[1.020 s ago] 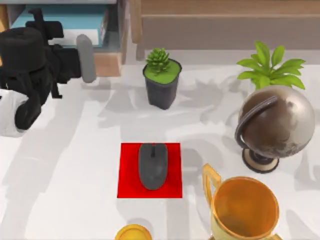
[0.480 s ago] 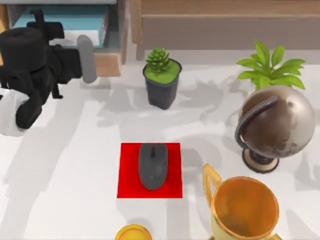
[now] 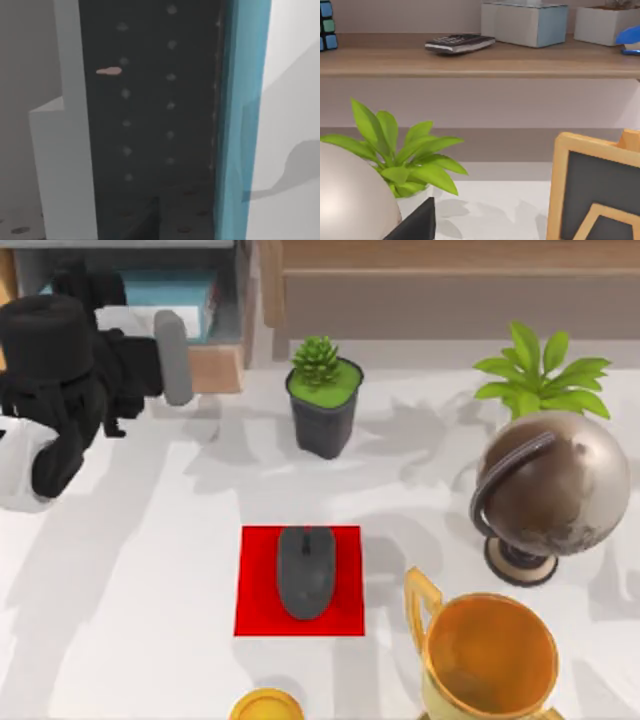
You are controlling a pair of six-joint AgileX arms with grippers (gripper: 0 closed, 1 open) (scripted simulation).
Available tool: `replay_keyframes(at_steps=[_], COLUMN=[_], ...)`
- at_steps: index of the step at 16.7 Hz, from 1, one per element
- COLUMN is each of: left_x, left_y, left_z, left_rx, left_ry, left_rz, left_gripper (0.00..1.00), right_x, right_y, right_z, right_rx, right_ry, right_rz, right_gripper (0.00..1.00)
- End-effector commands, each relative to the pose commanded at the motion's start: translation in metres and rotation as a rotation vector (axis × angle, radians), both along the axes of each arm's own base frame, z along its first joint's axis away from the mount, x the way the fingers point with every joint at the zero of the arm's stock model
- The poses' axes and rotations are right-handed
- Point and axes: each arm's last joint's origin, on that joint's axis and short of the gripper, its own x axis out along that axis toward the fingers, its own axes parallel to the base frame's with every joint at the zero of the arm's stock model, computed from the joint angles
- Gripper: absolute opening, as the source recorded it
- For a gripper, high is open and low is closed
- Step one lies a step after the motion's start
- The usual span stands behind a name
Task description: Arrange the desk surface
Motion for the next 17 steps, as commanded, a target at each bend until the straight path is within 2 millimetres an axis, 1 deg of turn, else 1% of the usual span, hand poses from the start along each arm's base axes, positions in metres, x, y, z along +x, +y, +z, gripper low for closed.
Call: replay_keyframes(at_steps=[1,10,12,17], left_x=[0.0,-0.001,-0.007,-0.04], left_y=[0.0,0.0,0.001,0.001], left_z=[0.0,0.001,0.004,0.006], left_rx=[0.0,-0.001,-0.006,-0.008], left_ry=[0.0,-0.001,-0.01,-0.019], left_rz=[0.0,0.0,0.005,0.002], left_gripper=[1.0,1.0,1.0,1.0], right_x=[0.0,0.0,0.0,0.0], right_y=[0.0,0.0,0.0,0.0], right_z=[0.0,0.0,0.0,0.0], right_rx=[0.0,0.0,0.0,0.0], right_ry=[0.0,0.0,0.0,0.0], right_rz=[0.0,0.0,0.0,0.0], right_gripper=[1.0,1.0,1.0,1.0])
